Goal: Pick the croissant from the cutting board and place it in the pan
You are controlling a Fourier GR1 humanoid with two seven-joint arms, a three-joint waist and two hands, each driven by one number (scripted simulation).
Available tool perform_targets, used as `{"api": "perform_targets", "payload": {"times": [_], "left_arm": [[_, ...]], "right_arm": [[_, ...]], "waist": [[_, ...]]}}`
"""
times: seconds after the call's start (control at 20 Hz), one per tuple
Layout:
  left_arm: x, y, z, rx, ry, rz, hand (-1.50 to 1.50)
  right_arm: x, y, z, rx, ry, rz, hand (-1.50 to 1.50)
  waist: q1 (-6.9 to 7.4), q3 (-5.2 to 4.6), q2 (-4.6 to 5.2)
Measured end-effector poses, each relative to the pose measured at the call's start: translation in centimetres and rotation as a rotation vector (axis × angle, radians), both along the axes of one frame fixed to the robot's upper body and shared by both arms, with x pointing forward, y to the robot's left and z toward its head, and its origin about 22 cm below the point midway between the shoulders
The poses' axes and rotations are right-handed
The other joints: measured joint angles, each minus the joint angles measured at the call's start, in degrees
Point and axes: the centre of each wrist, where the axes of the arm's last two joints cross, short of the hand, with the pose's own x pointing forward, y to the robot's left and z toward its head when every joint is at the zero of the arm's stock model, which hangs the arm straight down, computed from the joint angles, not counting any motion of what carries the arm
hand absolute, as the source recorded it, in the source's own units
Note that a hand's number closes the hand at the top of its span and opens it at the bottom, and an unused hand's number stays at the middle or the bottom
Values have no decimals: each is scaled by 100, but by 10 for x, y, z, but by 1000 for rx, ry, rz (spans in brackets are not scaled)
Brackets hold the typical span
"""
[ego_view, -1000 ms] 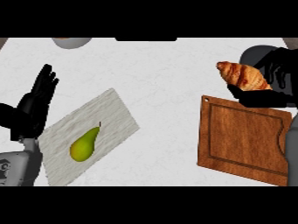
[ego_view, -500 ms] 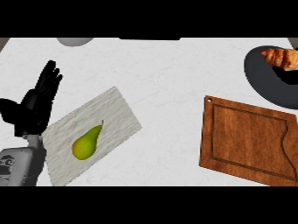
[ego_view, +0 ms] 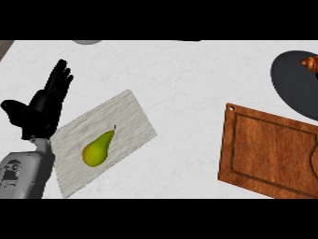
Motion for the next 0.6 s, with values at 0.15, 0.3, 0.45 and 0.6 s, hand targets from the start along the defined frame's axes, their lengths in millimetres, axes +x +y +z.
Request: {"api": "perform_targets", "payload": {"times": [0.15, 0.3, 0.45, 0.6], "left_arm": [[2, -4, 0, -2, -6, -13, 0], [1, -8, -3, -7, -3, -24, 0], [0, -9, -3, -5, -11, -29, 0], [0, -9, -2, -4, -14, -30, 0]], "right_arm": [[0, -9, -6, 5, 3, -11, 150], [0, -13, -15, 91, 32, -4, -150], [-4, -16, -29, 210, 129, 38, -150], [-8, -18, -40, 303, 181, 88, -150]], "waist": [[63, 7, 32], [101, 13, 48], [136, 18, 55], [146, 25, 63]]}}
